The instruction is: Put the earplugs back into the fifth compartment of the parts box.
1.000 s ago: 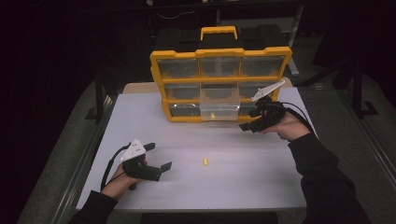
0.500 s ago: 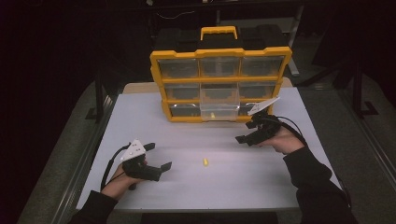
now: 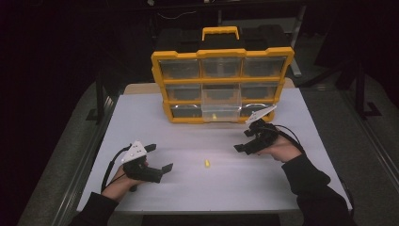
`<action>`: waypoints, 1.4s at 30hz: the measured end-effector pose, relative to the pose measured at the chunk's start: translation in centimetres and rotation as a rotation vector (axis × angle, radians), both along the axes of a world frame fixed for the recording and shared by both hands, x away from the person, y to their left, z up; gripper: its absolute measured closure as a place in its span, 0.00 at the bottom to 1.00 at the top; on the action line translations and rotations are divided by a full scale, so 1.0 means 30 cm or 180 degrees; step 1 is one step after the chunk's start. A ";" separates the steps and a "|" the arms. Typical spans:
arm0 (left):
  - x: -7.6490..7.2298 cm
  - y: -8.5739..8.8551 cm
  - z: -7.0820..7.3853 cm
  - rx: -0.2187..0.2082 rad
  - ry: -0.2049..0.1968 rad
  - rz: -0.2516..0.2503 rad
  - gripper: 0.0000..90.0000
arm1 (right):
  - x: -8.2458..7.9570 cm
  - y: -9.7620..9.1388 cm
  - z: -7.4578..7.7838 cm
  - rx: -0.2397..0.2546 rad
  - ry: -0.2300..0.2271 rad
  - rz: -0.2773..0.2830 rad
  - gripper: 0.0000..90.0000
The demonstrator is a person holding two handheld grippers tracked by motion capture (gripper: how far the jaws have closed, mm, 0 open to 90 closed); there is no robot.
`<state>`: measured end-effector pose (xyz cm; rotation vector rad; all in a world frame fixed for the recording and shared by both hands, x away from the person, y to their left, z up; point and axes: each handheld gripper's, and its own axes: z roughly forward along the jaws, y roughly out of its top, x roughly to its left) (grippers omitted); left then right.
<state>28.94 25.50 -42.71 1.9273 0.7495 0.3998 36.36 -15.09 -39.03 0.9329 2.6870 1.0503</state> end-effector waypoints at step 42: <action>0.002 -0.005 -0.005 0.0008 0.0013 -0.0025 0.00 | -0.040 0.283 -0.080 -0.0055 0.0188 0.0602 0.36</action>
